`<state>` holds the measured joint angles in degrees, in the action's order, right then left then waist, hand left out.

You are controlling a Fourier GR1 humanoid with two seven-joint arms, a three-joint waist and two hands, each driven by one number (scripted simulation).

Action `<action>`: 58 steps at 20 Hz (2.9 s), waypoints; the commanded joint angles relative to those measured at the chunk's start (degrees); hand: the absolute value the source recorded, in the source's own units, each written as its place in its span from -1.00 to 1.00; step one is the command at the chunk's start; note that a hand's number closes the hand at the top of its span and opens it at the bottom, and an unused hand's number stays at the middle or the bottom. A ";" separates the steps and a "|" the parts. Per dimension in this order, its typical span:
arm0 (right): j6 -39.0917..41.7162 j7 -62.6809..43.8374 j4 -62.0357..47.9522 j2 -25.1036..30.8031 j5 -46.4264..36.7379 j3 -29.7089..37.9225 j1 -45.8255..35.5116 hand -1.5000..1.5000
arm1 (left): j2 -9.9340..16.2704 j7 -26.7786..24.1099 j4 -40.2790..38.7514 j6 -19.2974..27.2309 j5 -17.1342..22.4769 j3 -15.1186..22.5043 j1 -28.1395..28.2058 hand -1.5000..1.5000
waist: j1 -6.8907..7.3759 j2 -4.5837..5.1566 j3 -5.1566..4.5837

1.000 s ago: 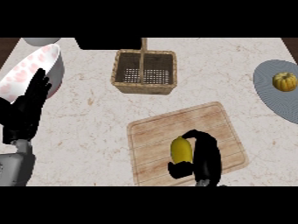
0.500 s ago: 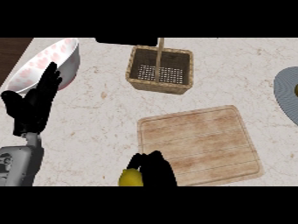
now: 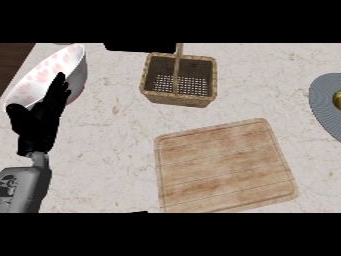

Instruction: Pick the lemon from the cutting board and place it in the basket

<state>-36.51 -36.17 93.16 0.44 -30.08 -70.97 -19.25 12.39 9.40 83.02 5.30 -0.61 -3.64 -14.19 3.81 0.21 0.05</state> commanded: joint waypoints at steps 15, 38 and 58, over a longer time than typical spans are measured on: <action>-7.10 -28.88 6.94 -0.42 1.84 19.25 -37.16 1.00 | -0.20 0.73 -0.41 1.00 -0.95 -0.33 0.21 0.00 | -1.18 -0.72 -0.24; -1.79 -23.39 -40.16 -0.44 21.99 27.31 -72.66 1.00 | 0.19 -0.42 -0.99 -1.06 0.31 -1.37 -1.14 0.00 | -0.63 0.35 -0.26; 4.08 3.59 -57.14 -0.06 31.56 39.30 -65.11 1.00 | -0.55 2.74 2.66 0.75 -0.90 -1.71 0.33 0.00 | -2.59 0.08 -0.05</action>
<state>-34.66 -38.07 38.61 0.08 1.00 -35.13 -86.01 12.52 8.78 83.82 4.38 -0.54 -6.02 -12.92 1.83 0.37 -0.03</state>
